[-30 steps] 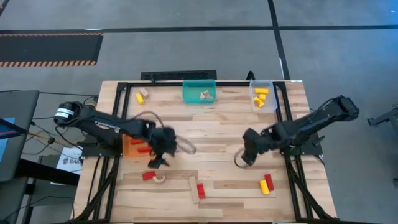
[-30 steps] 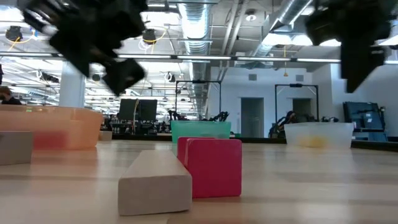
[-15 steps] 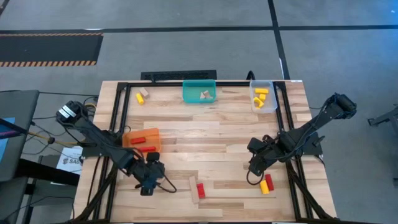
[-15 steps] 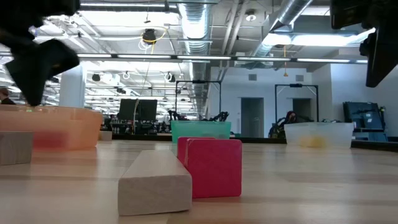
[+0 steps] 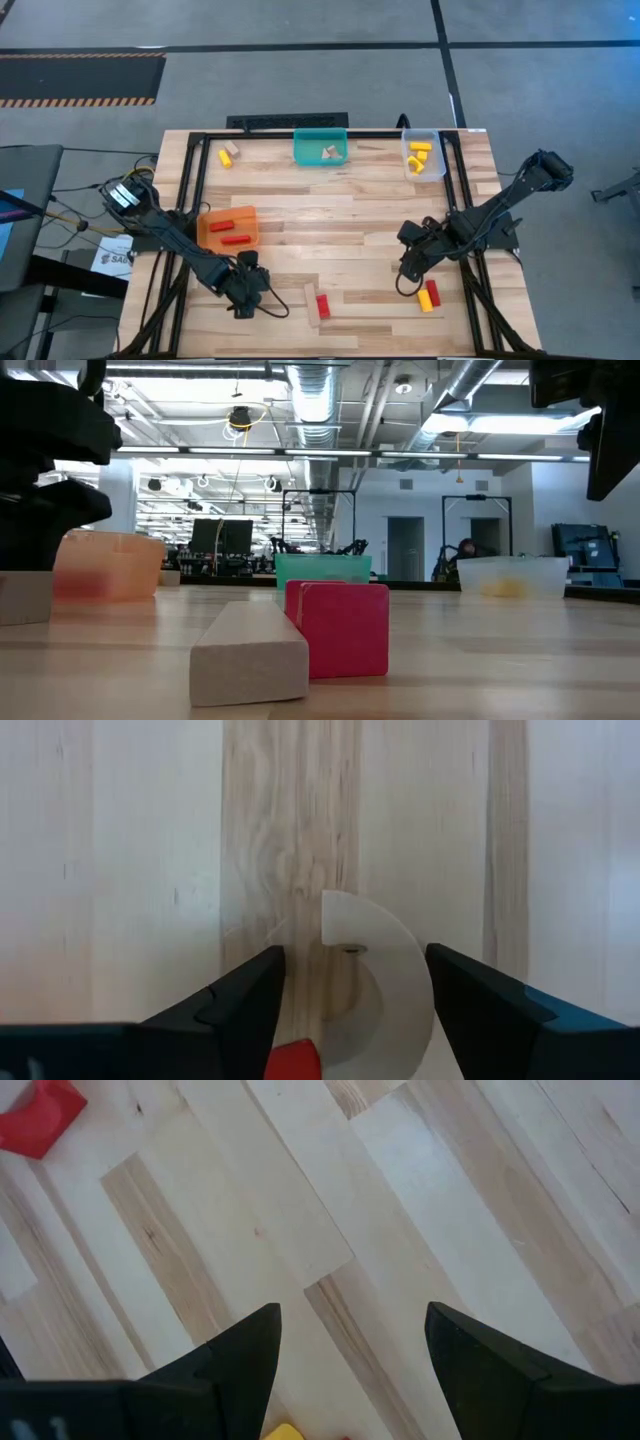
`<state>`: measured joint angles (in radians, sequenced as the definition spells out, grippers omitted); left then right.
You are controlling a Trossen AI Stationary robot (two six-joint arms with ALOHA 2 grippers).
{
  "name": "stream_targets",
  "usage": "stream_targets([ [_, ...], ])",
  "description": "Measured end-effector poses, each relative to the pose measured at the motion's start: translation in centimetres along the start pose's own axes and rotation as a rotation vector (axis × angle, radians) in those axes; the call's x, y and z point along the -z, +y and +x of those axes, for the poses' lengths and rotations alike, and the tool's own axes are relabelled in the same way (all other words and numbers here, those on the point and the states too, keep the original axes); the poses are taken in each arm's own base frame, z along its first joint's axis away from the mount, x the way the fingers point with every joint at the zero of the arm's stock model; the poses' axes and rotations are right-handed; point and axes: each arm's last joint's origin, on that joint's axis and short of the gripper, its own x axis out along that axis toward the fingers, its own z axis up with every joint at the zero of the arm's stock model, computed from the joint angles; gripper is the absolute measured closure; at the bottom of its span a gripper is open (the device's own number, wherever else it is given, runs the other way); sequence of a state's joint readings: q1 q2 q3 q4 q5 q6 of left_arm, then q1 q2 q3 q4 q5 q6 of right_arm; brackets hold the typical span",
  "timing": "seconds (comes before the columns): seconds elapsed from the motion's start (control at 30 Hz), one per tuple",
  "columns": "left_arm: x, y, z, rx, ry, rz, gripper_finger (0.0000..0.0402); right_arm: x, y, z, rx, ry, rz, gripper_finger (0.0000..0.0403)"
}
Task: Sort & place blocks by color
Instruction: Put the brown block into the transparent blue bin
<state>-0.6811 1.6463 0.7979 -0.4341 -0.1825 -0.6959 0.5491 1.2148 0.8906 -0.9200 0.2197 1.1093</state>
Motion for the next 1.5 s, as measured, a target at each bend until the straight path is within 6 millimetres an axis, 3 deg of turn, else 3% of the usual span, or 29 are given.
stream_targets([
  [0.17, 0.1, -0.1, 0.1, -0.003, -0.001, -0.004, 0.02, 0.0, 0.0, 0.0, 0.003, -0.006, 0.0, 0.0133],
  [0.33, -0.4, 0.1, -0.3, 0.031, 0.007, -0.017, 0.0327, 0.0, 0.0, 0.0, 0.006, -0.014, 0.011, 0.0133],
  [0.4, -1.3, 0.3, -1.4, 0.068, -0.034, -0.028, 0.0362, 0.0, 0.0, 0.0, 0.006, -0.013, 0.033, 0.0133],
  [0.53, -4.4, 2.8, -5.0, 0.025, -0.239, 0.002, 0.036, 0.0, 0.0, 0.0, 0.001, -0.014, 0.075, 0.0133],
  [0.77, -10.1, 11.5, -11.5, -0.176, -0.692, -0.165, 0.0358, -0.4, 0.8, 0.0, -0.058, -0.085, 0.19, 0.0133],
  [0.87, -11.8, 15.9, -12.5, -0.257, -0.833, -0.263, 0.0358, -0.6, 1.4, 0.2, -0.083, -0.139, 0.206, 0.0133],
  [0.97, -12.7, 21.0, -12.1, -0.267, -0.89, -0.376, 0.0358, -0.8, 1.9, 0.7, -0.1, -0.154, 0.222, 0.0133],
  [1.1, -12.6, 27.2, -9.9, -0.241, -0.831, -0.57, 0.0358, -1.0, 2.8, 1.5, -0.132, -0.16, 0.291, 0.0133],
  [1.2, -13.5, 31.3, -9.0, -0.229, -0.804, -0.615, 0.0358, -1.2, 3.5, 2.3, -0.157, -0.168, 0.299, 0.0133],
  [1.37, -15.8, 37.3, -6.4, -0.194, -0.624, -0.685, 0.0358, -1.2, 4.1, 3.1, -0.178, -0.155, 0.331, 0.0133],
  [1.5, -17.5, 40.5, -4.6, -0.15, -0.459, -0.74, 0.0357, -1.0, 4.4, 3.4, -0.185, -0.146, 0.373, 0.0133],
])
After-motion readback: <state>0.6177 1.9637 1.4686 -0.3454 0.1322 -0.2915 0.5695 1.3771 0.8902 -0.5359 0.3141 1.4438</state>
